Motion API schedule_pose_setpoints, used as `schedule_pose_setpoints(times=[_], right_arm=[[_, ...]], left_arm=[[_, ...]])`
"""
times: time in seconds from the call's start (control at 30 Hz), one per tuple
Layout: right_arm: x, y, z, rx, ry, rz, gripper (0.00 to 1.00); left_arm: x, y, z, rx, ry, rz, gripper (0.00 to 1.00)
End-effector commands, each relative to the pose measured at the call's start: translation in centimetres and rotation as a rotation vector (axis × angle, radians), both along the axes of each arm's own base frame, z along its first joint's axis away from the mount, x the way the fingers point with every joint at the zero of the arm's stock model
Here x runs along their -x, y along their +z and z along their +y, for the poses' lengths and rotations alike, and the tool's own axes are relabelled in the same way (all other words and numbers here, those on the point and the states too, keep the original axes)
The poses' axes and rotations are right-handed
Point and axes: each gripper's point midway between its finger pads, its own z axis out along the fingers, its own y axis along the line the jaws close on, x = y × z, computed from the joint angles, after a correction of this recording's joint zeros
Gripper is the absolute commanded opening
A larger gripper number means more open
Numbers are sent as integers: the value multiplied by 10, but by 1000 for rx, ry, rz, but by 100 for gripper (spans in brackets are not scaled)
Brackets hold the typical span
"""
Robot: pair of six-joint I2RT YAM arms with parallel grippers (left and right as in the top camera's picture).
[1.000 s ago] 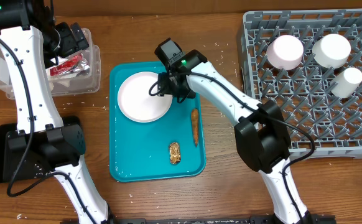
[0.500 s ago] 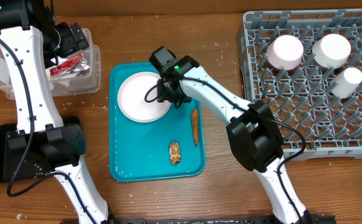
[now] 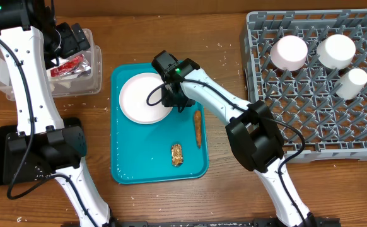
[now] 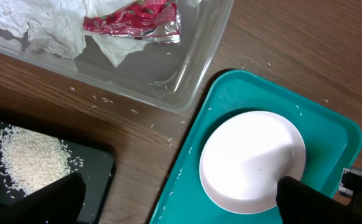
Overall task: Sort waste into correct bins and load items into the dishwasher
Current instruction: 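Grip the white plate rim with the right gripper and lift it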
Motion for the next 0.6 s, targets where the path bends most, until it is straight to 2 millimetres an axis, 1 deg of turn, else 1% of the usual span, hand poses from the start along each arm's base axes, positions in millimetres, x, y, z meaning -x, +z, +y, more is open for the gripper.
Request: schedule_pose_setpoints(times=[0.0,0.07,0.1,0.13,0.23,0.37,0.43,0.5,0.57], right_arm=[[1,-5,0,21,4,10,33],[-1,1,1,19,2,8,29],[-3,5,0,18,-2,7,24],[-8,15,-1,10,-10,-2,15],[-18,35,-3,-9,-28,-24,5],[-36,74,-12,-40,-63,-67,4],[-47,97,-22,-61,-96,-94,4],[-58,122,-39,-84,-154,-119,4],[-71,151,-64,-104,-207,-157,4]], left_arm=[[4,19,3,-28,-7,-47,100],[4,19,3,-28,-7,-47,100],[4,19,3,-28,-7,-47,100],[4,19,3,-28,-7,-47,100],[4,19,3,-28,-7,-47,100],[4,19,3,-28,-7,-47,100],[4,19,3,-28,-7,-47,100],[4,19,3,-28,-7,-47,100],[4,19,3,-28,-7,-47,100]])
